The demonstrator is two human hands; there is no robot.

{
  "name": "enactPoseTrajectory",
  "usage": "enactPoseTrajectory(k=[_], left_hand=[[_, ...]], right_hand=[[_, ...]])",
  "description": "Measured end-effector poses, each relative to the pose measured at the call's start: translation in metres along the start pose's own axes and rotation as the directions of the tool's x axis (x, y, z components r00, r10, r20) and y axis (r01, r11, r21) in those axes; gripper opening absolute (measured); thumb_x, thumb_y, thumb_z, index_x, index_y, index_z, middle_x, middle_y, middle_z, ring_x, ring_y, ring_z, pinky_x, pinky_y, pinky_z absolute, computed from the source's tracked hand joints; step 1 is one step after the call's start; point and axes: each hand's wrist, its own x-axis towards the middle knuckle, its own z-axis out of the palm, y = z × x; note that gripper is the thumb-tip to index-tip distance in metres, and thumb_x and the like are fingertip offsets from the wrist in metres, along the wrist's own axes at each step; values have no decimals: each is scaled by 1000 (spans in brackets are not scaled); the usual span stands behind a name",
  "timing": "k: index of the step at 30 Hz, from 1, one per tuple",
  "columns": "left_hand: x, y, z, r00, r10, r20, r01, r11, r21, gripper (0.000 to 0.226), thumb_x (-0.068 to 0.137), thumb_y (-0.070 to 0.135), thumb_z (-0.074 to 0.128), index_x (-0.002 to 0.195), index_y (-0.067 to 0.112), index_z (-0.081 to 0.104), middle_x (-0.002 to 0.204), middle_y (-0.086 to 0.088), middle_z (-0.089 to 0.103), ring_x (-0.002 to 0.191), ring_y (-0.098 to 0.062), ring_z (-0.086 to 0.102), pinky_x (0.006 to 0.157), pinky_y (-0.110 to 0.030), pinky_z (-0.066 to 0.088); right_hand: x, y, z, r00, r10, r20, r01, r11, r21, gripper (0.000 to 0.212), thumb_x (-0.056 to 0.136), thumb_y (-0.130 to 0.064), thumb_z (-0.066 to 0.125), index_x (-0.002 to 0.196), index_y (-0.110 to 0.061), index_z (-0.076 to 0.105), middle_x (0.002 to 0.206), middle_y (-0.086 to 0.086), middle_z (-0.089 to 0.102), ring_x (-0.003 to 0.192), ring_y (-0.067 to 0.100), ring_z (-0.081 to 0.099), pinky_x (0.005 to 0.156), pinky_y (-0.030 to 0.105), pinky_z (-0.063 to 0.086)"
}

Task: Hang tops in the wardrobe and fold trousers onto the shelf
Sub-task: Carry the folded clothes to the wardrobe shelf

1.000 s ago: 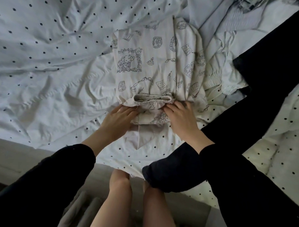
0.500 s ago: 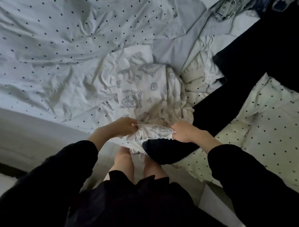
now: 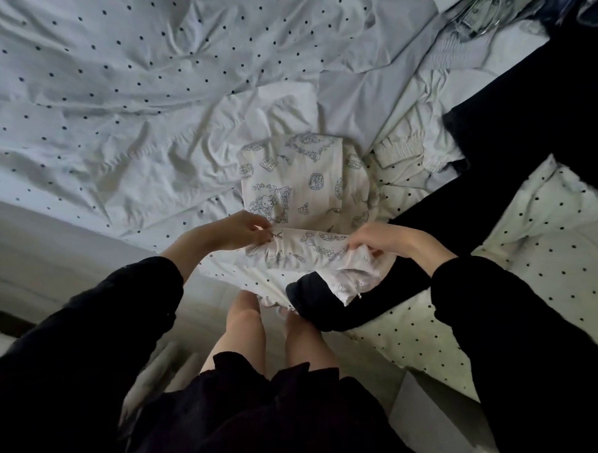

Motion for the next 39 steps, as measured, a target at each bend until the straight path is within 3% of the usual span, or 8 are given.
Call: enactPoseTrajectory(k=[4, 7, 11, 16, 22, 28, 35, 39], left_hand=[[11, 1, -17, 999, 0, -35, -3, 997, -80, 16, 95, 21, 53, 102, 12, 64, 71, 0, 55, 60, -8, 43, 53, -12, 35], [30, 0, -30, 966, -14, -259, -17, 993, -118, 19, 93, 23, 57, 102, 9, 66, 66, -2, 53, 48, -4, 40, 44, -10, 32], [54, -7, -48, 701, 33, -712, 37, 996, 82, 26, 95, 18, 49, 119, 14, 58, 113, -11, 61, 90, -29, 63, 77, -38, 52], [52, -20, -5, 640, 431, -636, -56, 852, 521, 35, 91, 27, 45, 118, 8, 55, 118, -15, 58, 103, -35, 58, 84, -46, 48], [50, -59, 58, 836, 366, -409, 39, 703, 710, 107, 54, 38, 87, 142, 19, 29, 148, -18, 35, 134, -38, 37, 103, -52, 36], [80, -50, 44, 694, 540, -477, 117, 568, 814, 54, 73, 3, 59, 126, 14, 49, 128, -15, 59, 114, -33, 58, 100, -49, 43], [46, -34, 53, 731, 497, -468, 32, 660, 750, 49, 52, -5, 66, 99, 9, 70, 95, -9, 72, 81, -25, 71, 64, -32, 54], [12, -7, 37, 903, 263, -341, 7, 783, 623, 35, 72, 4, 53, 103, 16, 66, 91, -10, 71, 84, -32, 67, 78, -35, 47]], right_hand=[[4, -16, -15, 1000, -15, 15, 14, 999, 42, 44, 91, -20, 52, 48, -12, 50, 45, -10, 46, 54, 8, 40, 63, 23, 34], [14, -31, -24, 973, -82, -216, 91, 995, 31, 25, 93, -24, 48, 73, -9, 53, 67, -3, 50, 71, 12, 46, 69, 24, 35], [46, -36, -30, 752, -197, -629, 286, 957, 42, 23, 95, -24, 48, 114, -13, 54, 96, -4, 52, 85, 11, 50, 77, 28, 41], [69, -15, 8, 385, -604, -698, 134, 785, -605, 48, 84, -10, 57, 130, -4, 46, 137, 18, 48, 128, 35, 43, 102, 55, 39], [94, 21, 59, 617, -646, -449, -51, 536, -842, 93, 62, -14, 77, 143, -8, 31, 151, 16, 33, 139, 34, 30, 109, 58, 28], [107, 5, 36, 556, -661, -504, -124, 533, -837, 56, 79, -12, 60, 134, -7, 50, 141, 14, 48, 134, 32, 41, 109, 60, 28], [83, 10, 45, 495, -734, -465, 2, 536, -844, 28, 82, -11, 48, 98, -8, 70, 96, 4, 73, 83, 22, 70, 107, 51, 32], [35, 0, 50, 765, -551, -335, 89, 606, -791, 31, 85, -6, 53, 114, -11, 62, 93, 6, 71, 88, 25, 66, 105, 41, 35]])
